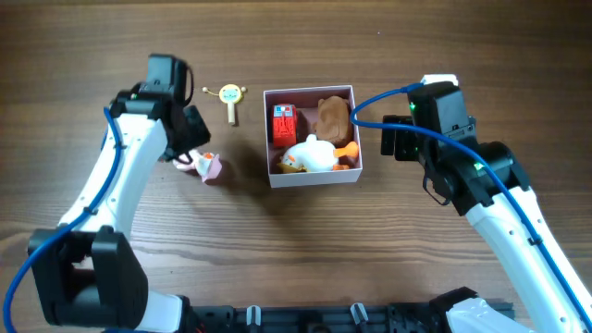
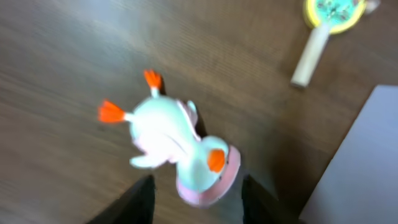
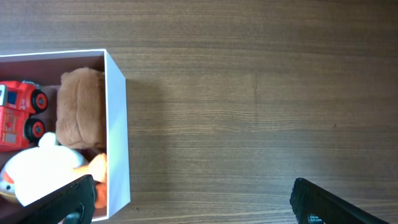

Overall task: Pack container
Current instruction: 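Withdraw the left gripper and reach to the pink-and-white duck toy, then close the left gripper on the pink-and-white duck toy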

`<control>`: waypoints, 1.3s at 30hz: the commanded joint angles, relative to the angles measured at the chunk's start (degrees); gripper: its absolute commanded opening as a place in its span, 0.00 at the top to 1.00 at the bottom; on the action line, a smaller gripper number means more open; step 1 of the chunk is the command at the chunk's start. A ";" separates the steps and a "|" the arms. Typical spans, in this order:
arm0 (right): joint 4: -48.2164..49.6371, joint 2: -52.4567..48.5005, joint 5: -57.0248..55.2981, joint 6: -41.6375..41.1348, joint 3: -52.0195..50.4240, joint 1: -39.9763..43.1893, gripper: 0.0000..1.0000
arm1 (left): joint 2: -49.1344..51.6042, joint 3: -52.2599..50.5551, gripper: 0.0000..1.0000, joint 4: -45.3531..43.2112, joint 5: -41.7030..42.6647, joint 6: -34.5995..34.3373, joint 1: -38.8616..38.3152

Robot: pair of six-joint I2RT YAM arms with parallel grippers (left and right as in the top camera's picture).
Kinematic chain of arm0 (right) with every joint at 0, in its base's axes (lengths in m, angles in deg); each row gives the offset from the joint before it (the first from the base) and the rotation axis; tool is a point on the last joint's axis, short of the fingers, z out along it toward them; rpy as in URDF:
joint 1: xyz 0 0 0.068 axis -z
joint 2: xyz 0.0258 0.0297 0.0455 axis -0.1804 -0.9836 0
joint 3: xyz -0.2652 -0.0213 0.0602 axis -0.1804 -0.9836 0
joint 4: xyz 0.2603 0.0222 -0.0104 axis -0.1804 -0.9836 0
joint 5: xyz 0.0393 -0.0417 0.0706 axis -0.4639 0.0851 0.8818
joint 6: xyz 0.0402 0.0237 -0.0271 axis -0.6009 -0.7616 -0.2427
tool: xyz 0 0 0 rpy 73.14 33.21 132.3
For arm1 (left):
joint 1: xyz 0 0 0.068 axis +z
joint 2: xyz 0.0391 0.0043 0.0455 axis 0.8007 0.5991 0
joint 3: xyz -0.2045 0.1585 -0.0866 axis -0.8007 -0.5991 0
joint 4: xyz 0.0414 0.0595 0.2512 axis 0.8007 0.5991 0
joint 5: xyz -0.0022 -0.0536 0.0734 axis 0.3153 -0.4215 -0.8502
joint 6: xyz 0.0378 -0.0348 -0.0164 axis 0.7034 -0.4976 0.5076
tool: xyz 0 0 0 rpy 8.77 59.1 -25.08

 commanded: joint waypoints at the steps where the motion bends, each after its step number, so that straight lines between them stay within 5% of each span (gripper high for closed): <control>1: 0.15 0.31 -0.35 -0.70 1.22 0.17 0.01 | 0.15 -7.96 0.55 -5.70 6.75 -8.63 2.14; 5: 0.17 0.31 -0.35 -0.70 1.22 0.17 0.00 | 0.20 -10.49 0.53 -8.72 6.47 -14.99 1.51; 6: 0.15 0.31 -0.35 -0.70 1.22 0.17 0.00 | 0.31 -10.86 0.37 -9.62 6.54 -14.99 1.38; 7: 0.15 0.31 -0.35 -0.70 1.22 0.17 0.01 | 0.46 -11.23 0.00 -10.62 6.34 -15.69 1.14; 26: 0.15 0.31 -0.35 -0.70 1.22 0.17 0.01 | 1.40 -16.72 0.01 -19.50 6.25 -26.51 0.68; 28: 0.15 0.31 -0.35 -0.70 1.22 0.17 0.01 | 1.40 -17.07 0.12 -20.02 6.05 -26.51 0.68; 32: 0.15 0.31 -0.35 -0.72 1.22 0.17 0.01 | 1.40 -17.09 0.88 -20.96 6.08 -26.49 0.68; 33: 0.17 0.31 -0.35 -0.72 1.22 0.17 0.00 | 1.40 -17.09 0.96 -20.96 6.08 -26.49 0.68; 39: 0.15 0.31 -0.35 -0.70 1.22 0.17 0.01 | 0.87 -16.17 0.96 -20.79 7.08 -23.39 0.68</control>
